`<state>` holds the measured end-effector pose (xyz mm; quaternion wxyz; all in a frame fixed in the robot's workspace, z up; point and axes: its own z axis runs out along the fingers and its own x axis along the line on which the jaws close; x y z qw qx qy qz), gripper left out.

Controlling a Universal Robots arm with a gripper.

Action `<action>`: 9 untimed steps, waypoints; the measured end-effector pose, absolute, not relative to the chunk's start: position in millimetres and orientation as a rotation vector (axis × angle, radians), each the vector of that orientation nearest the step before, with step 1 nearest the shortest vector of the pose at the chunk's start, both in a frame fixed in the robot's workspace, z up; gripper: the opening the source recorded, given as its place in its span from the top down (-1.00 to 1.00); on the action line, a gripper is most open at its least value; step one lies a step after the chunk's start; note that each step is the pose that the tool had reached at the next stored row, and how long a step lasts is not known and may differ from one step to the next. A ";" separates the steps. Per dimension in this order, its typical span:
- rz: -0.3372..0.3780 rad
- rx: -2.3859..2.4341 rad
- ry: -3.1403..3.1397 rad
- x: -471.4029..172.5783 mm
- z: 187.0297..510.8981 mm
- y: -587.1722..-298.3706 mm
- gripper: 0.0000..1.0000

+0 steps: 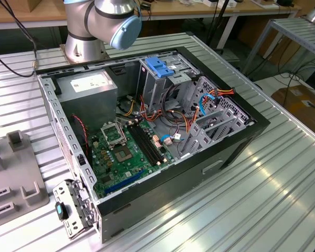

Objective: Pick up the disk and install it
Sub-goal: 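Pick up the disk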

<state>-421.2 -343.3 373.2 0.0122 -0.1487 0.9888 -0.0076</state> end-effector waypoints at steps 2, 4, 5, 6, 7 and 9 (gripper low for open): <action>-0.023 -0.482 3.080 -421.2 373.2 -343.3 0.79; -0.023 -0.501 3.076 -421.2 373.2 -343.3 0.79; -0.023 -0.509 3.075 -421.2 373.2 -343.3 0.79; -0.023 -0.515 3.074 -421.2 373.2 -343.3 0.79; -0.023 -0.521 3.073 -421.2 373.2 -343.3 0.79; -0.023 -0.535 3.070 -421.2 373.2 -343.3 0.79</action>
